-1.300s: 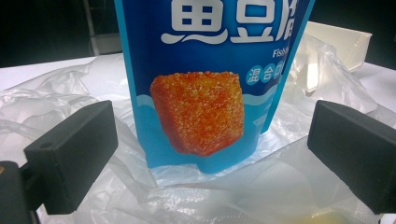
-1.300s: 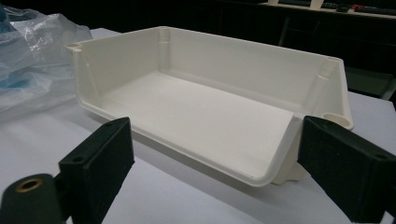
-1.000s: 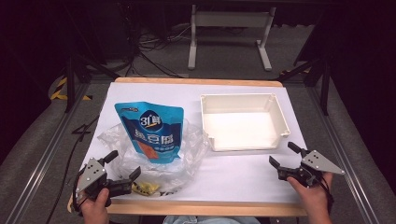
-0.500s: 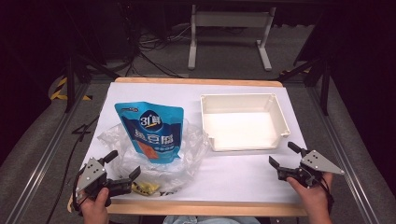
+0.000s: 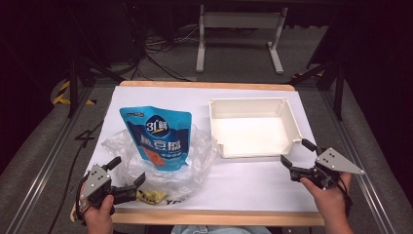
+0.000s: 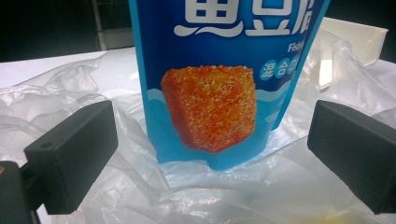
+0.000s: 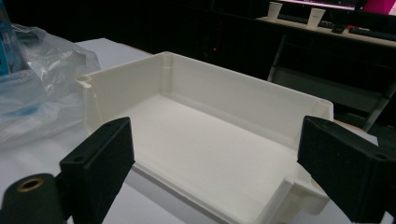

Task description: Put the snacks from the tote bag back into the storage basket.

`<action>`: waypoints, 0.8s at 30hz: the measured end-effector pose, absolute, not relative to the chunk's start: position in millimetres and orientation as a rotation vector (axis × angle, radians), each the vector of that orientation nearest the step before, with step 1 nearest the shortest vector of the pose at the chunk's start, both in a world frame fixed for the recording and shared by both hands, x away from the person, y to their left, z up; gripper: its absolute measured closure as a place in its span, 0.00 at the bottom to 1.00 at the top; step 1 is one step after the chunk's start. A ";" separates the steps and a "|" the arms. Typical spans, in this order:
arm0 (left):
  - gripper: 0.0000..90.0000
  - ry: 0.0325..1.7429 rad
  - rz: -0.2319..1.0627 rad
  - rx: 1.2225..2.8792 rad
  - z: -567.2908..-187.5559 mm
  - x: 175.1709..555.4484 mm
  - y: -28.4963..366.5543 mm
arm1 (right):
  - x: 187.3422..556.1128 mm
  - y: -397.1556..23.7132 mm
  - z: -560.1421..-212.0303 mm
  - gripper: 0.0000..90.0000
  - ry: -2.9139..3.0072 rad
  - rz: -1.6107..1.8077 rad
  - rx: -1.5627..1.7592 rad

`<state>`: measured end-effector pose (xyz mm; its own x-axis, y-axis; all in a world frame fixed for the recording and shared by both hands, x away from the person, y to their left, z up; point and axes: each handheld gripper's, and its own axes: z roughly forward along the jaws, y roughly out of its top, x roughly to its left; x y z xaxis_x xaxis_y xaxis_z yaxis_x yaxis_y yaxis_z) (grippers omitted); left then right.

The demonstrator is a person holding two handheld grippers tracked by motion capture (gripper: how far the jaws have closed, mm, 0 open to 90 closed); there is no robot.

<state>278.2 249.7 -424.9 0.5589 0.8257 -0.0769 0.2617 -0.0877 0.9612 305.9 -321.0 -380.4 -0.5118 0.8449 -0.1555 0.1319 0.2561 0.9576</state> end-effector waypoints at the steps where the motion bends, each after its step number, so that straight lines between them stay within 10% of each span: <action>1: 0.03 0.929 0.608 1.630 -424.8 277.9 249.0 | 306.4 -319.9 -377.5 0.13 1.834 1.306 0.880; 24: 0.03 0.927 0.613 1.634 -426.0 279.2 249.1 | 328.0 -269.7 -337.0 0.12 1.882 1.386 0.725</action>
<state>279.2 249.1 -426.0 0.5587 0.8262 -0.0731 0.2560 -0.0880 0.9627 328.0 -269.7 -337.0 -0.6132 0.7653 -0.1955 0.0405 0.2777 0.9598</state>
